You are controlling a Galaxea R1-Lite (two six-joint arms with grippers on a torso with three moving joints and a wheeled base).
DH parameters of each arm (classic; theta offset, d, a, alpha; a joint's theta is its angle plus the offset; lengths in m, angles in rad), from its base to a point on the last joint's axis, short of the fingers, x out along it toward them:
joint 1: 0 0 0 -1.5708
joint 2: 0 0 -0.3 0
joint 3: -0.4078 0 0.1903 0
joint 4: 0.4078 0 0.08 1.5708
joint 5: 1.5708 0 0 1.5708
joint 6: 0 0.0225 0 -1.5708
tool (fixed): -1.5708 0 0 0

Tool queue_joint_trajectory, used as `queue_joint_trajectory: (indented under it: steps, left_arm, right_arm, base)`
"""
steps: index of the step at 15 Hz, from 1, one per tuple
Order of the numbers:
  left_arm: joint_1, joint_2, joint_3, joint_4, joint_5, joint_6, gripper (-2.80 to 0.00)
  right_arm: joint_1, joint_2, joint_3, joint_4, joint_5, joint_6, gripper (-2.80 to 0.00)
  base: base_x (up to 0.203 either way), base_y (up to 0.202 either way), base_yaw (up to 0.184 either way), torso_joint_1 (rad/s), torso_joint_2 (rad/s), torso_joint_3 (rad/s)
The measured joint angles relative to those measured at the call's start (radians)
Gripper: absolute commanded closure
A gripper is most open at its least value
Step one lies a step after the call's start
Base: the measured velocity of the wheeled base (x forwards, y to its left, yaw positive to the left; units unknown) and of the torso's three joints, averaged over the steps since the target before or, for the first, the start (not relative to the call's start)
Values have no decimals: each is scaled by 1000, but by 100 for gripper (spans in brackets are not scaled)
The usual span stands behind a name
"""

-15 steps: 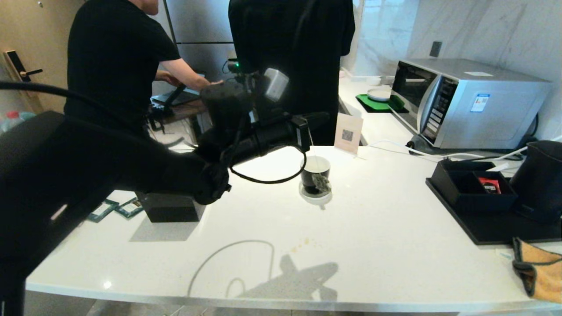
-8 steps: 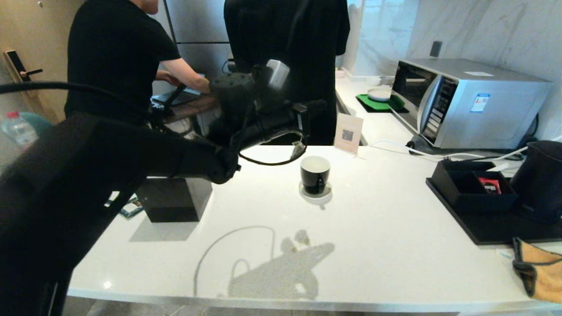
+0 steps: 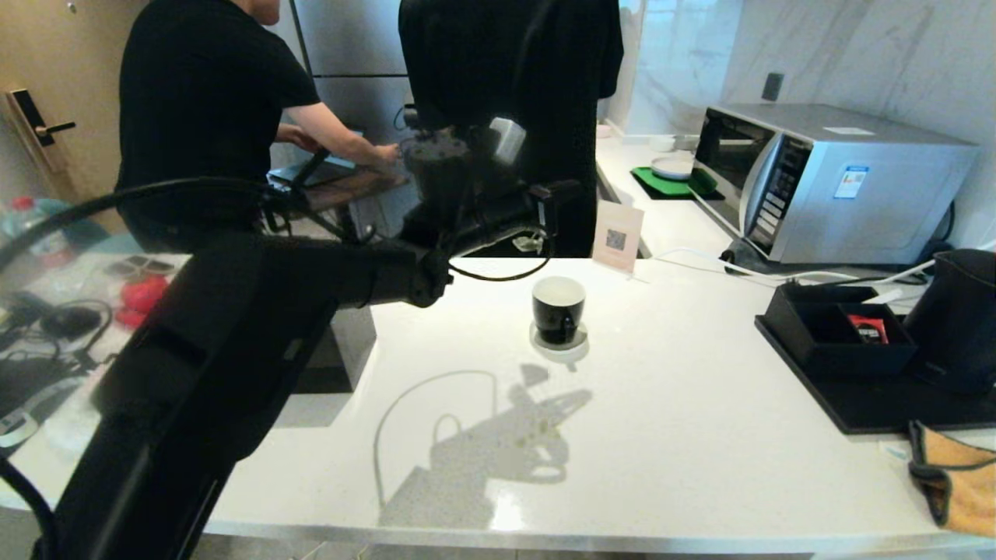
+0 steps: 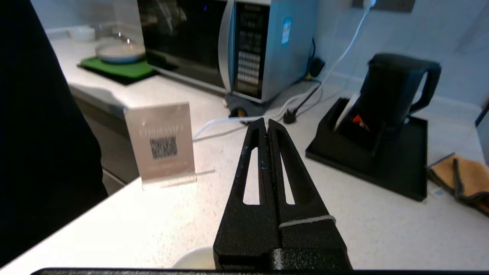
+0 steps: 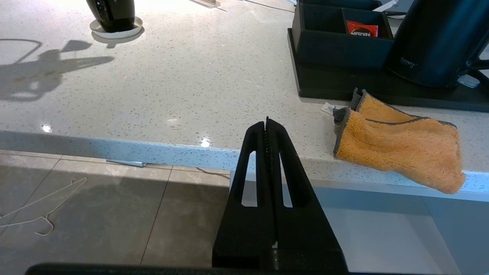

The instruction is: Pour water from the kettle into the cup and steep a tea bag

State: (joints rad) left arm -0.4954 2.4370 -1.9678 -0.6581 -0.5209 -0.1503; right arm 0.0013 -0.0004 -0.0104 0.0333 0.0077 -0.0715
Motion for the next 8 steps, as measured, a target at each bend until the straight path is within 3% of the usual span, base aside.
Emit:
queue_joint_trajectory:
  steps: [8]
  left_arm:
    - [11,109,-23,-19,14,1,0]
  right_arm:
    - [0,0,0,0,0,2,0]
  base:
    - [0,0,0,0,0,0]
